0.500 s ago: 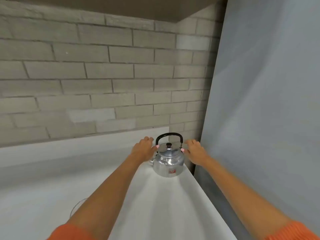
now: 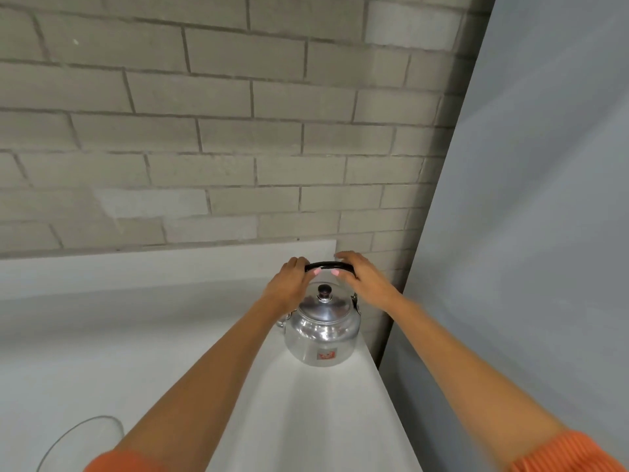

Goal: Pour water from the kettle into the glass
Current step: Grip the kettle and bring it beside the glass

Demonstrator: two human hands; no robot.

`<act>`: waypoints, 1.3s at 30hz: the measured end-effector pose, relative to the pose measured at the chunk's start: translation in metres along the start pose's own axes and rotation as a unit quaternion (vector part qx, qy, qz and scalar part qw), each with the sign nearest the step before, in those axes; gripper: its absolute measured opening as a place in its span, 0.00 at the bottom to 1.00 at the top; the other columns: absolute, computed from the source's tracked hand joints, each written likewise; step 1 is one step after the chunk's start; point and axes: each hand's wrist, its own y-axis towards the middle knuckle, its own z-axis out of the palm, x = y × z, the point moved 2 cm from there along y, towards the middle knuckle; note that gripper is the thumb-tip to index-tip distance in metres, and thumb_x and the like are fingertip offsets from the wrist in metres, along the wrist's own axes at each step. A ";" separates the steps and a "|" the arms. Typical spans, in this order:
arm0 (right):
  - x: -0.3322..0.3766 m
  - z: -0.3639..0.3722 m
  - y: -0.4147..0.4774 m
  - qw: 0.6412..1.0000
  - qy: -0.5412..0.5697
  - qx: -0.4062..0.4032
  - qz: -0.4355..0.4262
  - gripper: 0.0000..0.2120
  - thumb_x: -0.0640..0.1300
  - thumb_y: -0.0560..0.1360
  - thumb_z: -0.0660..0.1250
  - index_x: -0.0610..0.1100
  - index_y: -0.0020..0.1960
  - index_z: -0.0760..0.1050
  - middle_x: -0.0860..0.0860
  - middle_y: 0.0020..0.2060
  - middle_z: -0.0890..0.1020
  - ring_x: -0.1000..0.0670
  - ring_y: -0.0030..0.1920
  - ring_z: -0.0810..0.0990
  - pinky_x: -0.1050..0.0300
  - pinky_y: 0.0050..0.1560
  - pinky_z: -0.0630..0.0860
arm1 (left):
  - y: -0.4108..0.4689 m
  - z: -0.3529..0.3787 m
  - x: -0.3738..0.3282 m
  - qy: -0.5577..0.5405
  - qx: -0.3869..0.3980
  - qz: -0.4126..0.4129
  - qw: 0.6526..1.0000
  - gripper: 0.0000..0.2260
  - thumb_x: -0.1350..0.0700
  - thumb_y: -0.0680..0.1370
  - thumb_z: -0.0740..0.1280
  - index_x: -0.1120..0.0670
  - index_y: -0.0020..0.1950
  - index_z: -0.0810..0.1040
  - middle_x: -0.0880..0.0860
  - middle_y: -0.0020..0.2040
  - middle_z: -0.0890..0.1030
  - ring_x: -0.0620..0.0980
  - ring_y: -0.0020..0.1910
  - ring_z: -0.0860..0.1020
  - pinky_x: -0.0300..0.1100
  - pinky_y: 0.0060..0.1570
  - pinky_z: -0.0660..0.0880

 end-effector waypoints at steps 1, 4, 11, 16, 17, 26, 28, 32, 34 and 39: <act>0.002 0.002 0.004 1.000 0.015 0.005 -0.013 0.19 0.49 0.80 0.62 0.40 0.66 0.72 0.42 0.58 0.78 0.46 0.56 0.76 0.59 0.54 0.72 | 0.002 0.002 0.001 -0.008 -0.002 -0.002 1.000 0.20 0.47 0.82 0.52 0.61 0.62 0.71 0.58 0.56 0.75 0.55 0.54 0.74 0.49 0.57 0.73; 0.005 0.006 0.012 0.999 0.045 0.022 -0.019 0.14 0.48 0.81 0.60 0.38 0.56 0.76 0.43 0.46 0.80 0.50 0.43 0.76 0.65 0.40 0.70 | 0.004 0.005 0.002 -0.063 -0.003 -0.005 0.998 0.17 0.48 0.83 0.53 0.62 0.53 0.70 0.58 0.48 0.73 0.53 0.45 0.71 0.46 0.48 0.70; 0.001 0.005 0.021 0.995 0.083 0.056 0.022 0.15 0.53 0.80 0.59 0.42 0.52 0.77 0.50 0.38 0.76 0.54 0.37 0.73 0.62 0.37 0.67 | 0.002 0.011 -0.001 -0.165 -0.030 -0.015 0.986 0.11 0.51 0.83 0.54 0.59 0.48 0.66 0.56 0.43 0.68 0.51 0.41 0.66 0.37 0.37 0.64; 0.003 0.002 0.026 0.988 0.115 0.083 0.055 0.13 0.54 0.79 0.61 0.50 0.39 0.75 0.52 0.39 0.76 0.54 0.39 0.73 0.60 0.39 0.66 | 0.001 0.010 -0.002 -0.167 -0.028 -0.015 0.985 0.11 0.52 0.83 0.54 0.59 0.48 0.66 0.53 0.41 0.67 0.51 0.41 0.66 0.36 0.36 0.64; 0.003 0.001 0.026 0.988 0.117 0.083 0.058 0.14 0.55 0.78 0.61 0.51 0.37 0.74 0.53 0.37 0.76 0.55 0.38 0.73 0.60 0.39 0.66 | 0.000 0.009 -0.002 -0.166 -0.027 -0.015 0.986 0.11 0.52 0.83 0.54 0.59 0.48 0.66 0.54 0.42 0.68 0.51 0.42 0.67 0.36 0.37 0.64; 0.027 -0.005 0.016 0.984 0.162 0.027 0.063 0.19 0.56 0.73 0.68 0.47 0.29 0.71 0.53 0.25 0.71 0.56 0.28 0.69 0.62 0.33 0.64 | -0.022 -0.006 -0.010 -0.165 -0.041 0.014 0.985 0.12 0.52 0.83 0.54 0.60 0.52 0.68 0.57 0.45 0.70 0.51 0.43 0.68 0.39 0.42 0.66; 0.037 -0.011 0.013 0.983 0.172 0.015 0.058 0.20 0.56 0.73 0.69 0.46 0.29 0.72 0.53 0.24 0.71 0.56 0.27 0.68 0.62 0.32 0.63 | -0.027 -0.015 -0.013 -0.169 -0.050 0.018 0.984 0.15 0.52 0.83 0.54 0.64 0.55 0.70 0.57 0.46 0.70 0.51 0.44 0.68 0.42 0.45 0.67; 0.060 -0.017 0.000 0.977 0.206 -0.008 0.054 0.19 0.55 0.72 0.71 0.44 0.29 0.73 0.57 0.20 0.70 0.57 0.25 0.68 0.63 0.32 0.64 | -0.046 -0.029 -0.017 -0.184 -0.084 0.029 0.979 0.17 0.52 0.82 0.56 0.66 0.58 0.72 0.57 0.48 0.72 0.51 0.46 0.71 0.37 0.45 0.68; 0.076 -0.018 -0.010 0.976 0.211 -0.013 0.050 0.19 0.54 0.72 0.71 0.44 0.28 0.73 0.59 0.16 0.70 0.61 0.22 0.68 0.65 0.31 0.63 | -0.062 -0.036 -0.015 -0.198 -0.120 0.032 0.972 0.15 0.52 0.82 0.58 0.65 0.57 0.73 0.56 0.48 0.73 0.50 0.47 0.72 0.33 0.43 0.69; 0.104 -0.014 -0.027 0.977 0.206 -0.015 0.052 0.20 0.54 0.71 0.72 0.46 0.26 0.73 0.58 0.16 0.69 0.61 0.21 0.67 0.66 0.29 0.62 | -0.100 -0.040 -0.003 -0.222 -0.219 -0.003 0.950 0.18 0.50 0.79 0.63 0.60 0.64 0.72 0.57 0.59 0.75 0.51 0.61 0.72 0.36 0.57 0.67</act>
